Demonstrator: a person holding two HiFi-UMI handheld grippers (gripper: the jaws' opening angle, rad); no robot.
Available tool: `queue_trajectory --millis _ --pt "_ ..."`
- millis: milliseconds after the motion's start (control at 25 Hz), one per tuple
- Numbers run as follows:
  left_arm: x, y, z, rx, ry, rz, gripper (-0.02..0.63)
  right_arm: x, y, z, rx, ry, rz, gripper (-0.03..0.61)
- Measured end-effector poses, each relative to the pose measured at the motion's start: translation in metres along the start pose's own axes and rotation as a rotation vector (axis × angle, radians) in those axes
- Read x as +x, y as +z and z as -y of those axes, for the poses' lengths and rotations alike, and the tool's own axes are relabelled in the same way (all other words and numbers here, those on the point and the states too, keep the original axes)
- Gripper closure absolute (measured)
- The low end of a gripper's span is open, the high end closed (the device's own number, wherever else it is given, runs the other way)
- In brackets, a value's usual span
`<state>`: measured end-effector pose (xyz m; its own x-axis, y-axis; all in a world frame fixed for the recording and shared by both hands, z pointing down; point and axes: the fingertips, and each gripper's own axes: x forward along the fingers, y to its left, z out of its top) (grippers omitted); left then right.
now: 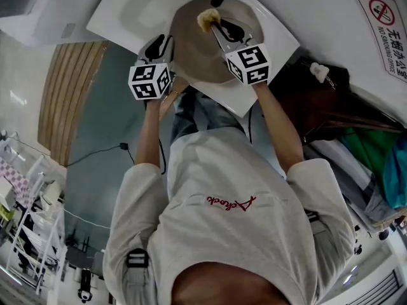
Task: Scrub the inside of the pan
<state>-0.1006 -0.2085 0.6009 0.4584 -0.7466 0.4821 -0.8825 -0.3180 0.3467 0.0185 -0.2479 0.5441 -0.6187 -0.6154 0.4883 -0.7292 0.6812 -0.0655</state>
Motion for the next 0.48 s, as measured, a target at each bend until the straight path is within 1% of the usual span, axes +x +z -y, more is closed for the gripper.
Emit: queue_trajectory --millis 320,480 --pt "0.009 -0.008 -0.003 -0.014 -0.001 -0.026 0.52 0.008 -0.004 0.001 -0.02 0.012 -0.015 0.514" --pt "0.01 -0.009 -0.002 -0.013 -0.011 -0.033 0.558 0.015 -0.006 0.001 -0.06 0.015 -0.032 0.514"
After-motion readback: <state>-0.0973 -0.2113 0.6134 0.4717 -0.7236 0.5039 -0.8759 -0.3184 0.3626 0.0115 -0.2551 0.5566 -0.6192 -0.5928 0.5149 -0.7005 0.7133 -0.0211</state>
